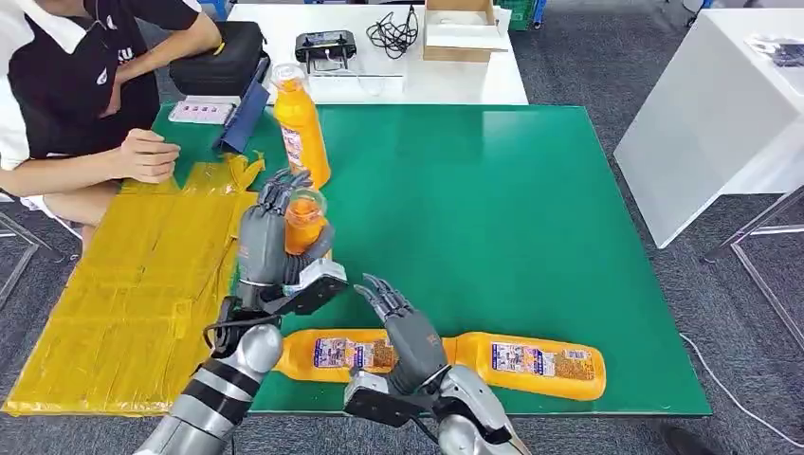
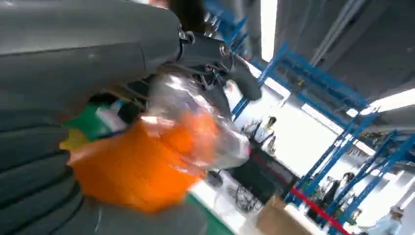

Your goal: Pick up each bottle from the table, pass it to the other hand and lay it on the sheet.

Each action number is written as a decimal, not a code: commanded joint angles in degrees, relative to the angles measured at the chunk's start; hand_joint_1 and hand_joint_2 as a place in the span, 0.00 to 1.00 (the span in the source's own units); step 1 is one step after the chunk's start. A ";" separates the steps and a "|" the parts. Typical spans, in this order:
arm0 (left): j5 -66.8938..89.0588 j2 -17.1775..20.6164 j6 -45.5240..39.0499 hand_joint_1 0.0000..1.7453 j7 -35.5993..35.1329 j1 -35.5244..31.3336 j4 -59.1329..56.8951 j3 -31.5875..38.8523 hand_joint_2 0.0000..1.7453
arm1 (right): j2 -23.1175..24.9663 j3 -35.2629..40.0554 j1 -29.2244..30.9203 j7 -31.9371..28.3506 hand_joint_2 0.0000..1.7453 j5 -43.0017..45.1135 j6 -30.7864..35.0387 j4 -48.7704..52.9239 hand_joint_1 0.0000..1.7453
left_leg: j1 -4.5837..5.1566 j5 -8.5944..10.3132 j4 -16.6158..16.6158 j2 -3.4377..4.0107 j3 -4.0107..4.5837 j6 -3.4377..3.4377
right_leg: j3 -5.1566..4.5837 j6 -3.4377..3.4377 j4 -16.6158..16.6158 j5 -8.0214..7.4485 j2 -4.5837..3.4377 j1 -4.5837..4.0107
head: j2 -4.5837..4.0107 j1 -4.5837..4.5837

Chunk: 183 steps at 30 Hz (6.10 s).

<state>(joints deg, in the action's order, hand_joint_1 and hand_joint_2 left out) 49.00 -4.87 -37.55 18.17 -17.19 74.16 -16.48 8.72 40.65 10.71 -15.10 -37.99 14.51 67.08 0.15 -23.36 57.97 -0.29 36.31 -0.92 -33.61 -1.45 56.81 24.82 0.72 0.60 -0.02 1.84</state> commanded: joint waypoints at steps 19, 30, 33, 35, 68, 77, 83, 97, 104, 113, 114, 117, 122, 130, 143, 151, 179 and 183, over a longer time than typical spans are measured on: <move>-1.77 0.49 4.69 1.00 -1.22 -2.00 -6.21 -1.69 1.00 | -1.92 -0.25 -0.10 0.49 1.00 -1.40 -0.07 1.03 0.00 | -0.01 -0.01 -0.12 0.04 -0.57 0.07 | 0.56 0.04 -0.11 0.01 -0.05 0.00 | 0.00 0.00; 32.60 3.04 -2.45 1.00 -13.82 -6.69 -14.43 -6.91 1.00 | -1.78 0.50 1.22 0.14 1.00 -1.41 -0.78 1.36 0.00 | -0.03 0.00 -0.12 0.03 -0.62 0.10 | 0.60 0.07 -0.10 0.01 -0.03 -0.03 | 0.00 0.00; 37.25 3.39 -2.45 1.00 -16.14 -7.79 -16.95 -7.80 1.00 | -1.75 0.80 1.47 0.13 1.00 -1.39 -1.06 1.43 0.00 | -0.03 0.00 -0.12 0.00 -0.60 0.08 | 0.59 0.06 -0.10 0.01 -0.01 -0.02 | 0.00 0.00; 41.00 5.25 -1.73 1.00 -21.01 -10.44 -21.12 -11.82 1.00 | -1.70 1.15 1.74 0.05 1.00 -1.38 -1.53 1.49 0.00 | -0.04 0.00 -0.07 0.05 -0.50 0.07 | 0.47 0.05 -0.05 0.01 -0.04 -0.02 | 0.00 0.02; 41.00 9.00 10.86 0.00 -36.43 -28.17 -52.88 -26.83 1.00 | -0.98 2.13 2.27 -0.76 1.00 -0.71 -3.50 0.16 0.00 | -0.35 0.01 0.00 0.13 -0.30 0.18 | 0.25 0.10 0.01 0.00 -0.25 -0.35 | 0.00 0.00; 36.72 9.53 7.42 0.00 -34.95 -29.30 -51.34 -18.41 1.00 | -0.79 1.97 2.01 -0.38 1.00 -0.29 -2.80 -0.17 0.00 | -0.33 0.00 -0.02 0.16 -0.22 0.18 | 0.25 0.09 0.00 -0.03 -0.25 -0.36 | 0.00 0.00; 23.68 6.95 -0.11 0.00 -20.83 -25.40 -45.99 -5.36 1.00 | -1.27 1.47 0.81 0.06 1.00 -0.25 -2.10 0.15 0.00 | -0.32 -0.06 -0.06 0.10 -0.43 0.21 | 0.47 0.10 -0.05 0.05 -0.21 -0.35 | 0.00 -0.02; 17.12 5.33 1.62 0.00 -13.57 -23.10 -40.37 0.24 1.00 | -1.43 0.95 0.29 -0.06 1.00 -0.33 -1.53 -0.38 0.00 | -0.32 -0.01 -0.05 0.09 -0.29 0.18 | 0.30 0.09 -0.05 0.00 -0.18 -0.35 | 0.00 0.00; 7.50 3.85 4.54 0.00 -6.54 -21.23 -36.87 5.38 1.00 | -1.38 0.97 0.70 0.65 1.00 -1.17 -1.34 -1.42 0.00 | -0.31 -0.05 -0.08 0.08 -0.43 0.17 | 0.45 0.08 -0.09 0.05 -0.18 -0.34 | 0.00 0.00; -27.60 -0.62 22.81 0.00 5.20 -10.46 -11.82 12.49 1.00 | -2.06 8.03 4.10 7.29 1.00 -13.73 -0.83 -7.36 0.00 | -0.30 -0.08 -0.05 0.15 -0.39 0.17 | 0.41 0.07 -0.08 0.04 -0.25 -0.33 | 0.00 0.00; -28.33 -0.50 23.28 0.00 5.38 -9.61 -10.21 11.77 1.00 | -2.10 9.33 4.84 8.18 1.00 -14.91 -1.99 -8.03 0.00 | -0.29 -0.05 -0.04 0.19 -0.29 0.17 | 0.29 0.07 -0.05 0.01 -0.29 -0.32 | 0.00 0.00; -29.20 -0.55 23.57 0.00 5.33 -7.79 -7.32 10.12 1.00 | -1.83 10.55 5.98 9.32 1.00 -15.46 -3.66 -9.71 0.00 | -0.30 -0.06 -0.06 0.23 -0.33 0.19 | 0.31 0.09 -0.06 0.01 -0.33 -0.33 | 0.00 0.00; -30.31 -0.63 24.46 0.00 5.94 -4.84 -2.47 8.22 1.00 | -1.66 12.84 8.83 15.45 1.00 -21.32 -5.56 -15.44 0.00 | -0.30 -0.07 -0.08 0.22 -0.42 0.19 | 0.40 0.08 -0.09 0.02 -0.33 -0.33 | 0.00 0.00; -31.42 -0.77 24.48 0.00 6.26 0.12 6.95 4.96 1.00 | 0.52 13.18 11.35 20.85 1.00 -26.44 -6.39 -25.42 0.00 | -0.30 -0.04 -0.10 0.12 -0.38 0.18 | 0.40 0.08 -0.11 0.02 -0.21 -0.33 | 0.00 -0.02; -31.88 -0.90 24.15 0.00 6.12 2.14 10.07 4.81 1.00 | 1.30 5.88 11.82 27.05 1.00 -30.44 -4.85 -27.52 0.94 | -0.36 0.08 -0.13 -0.01 -0.72 0.40 | 0.54 0.33 -0.15 -0.14 -0.10 -0.37 | 0.00 0.00; -32.20 -1.36 24.55 0.00 5.98 2.65 11.25 2.64 1.00 | 1.19 -3.70 8.96 22.73 1.00 -25.06 4.83 -22.84 1.00 | -0.34 0.15 -0.15 -0.08 -0.72 0.33 | 0.35 0.28 -0.17 -0.12 -0.04 -0.34 | 0.00 -0.02; -52.49 -0.23 36.45 0.00 0.08 2.66 8.64 -2.66 1.00 | 11.28 -43.01 -8.83 -17.94 1.00 -3.29 25.49 17.29 1.00 | -0.28 0.09 -0.06 -0.07 -0.23 0.32 | 0.22 0.22 -0.06 -0.08 -0.04 -0.30 | 0.00 0.00; -52.49 -0.23 36.45 0.00 0.08 2.66 8.64 -2.66 1.00 | 11.28 -43.01 -8.83 -17.94 1.00 -3.29 25.49 17.29 1.00 | -0.29 0.10 -0.06 0.00 -0.17 0.32 | 0.11 0.22 -0.06 -0.11 -0.09 -0.32 | 0.00 0.00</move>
<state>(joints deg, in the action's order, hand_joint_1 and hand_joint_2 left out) -3.39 -6.12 -1.25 18.62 -12.49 86.58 -17.55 19.08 2.88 2.51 -32.59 -41.68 40.00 79.87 -0.17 -23.26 57.95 -0.20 36.24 -0.62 -33.63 -1.24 56.76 24.66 0.56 0.25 -0.02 1.84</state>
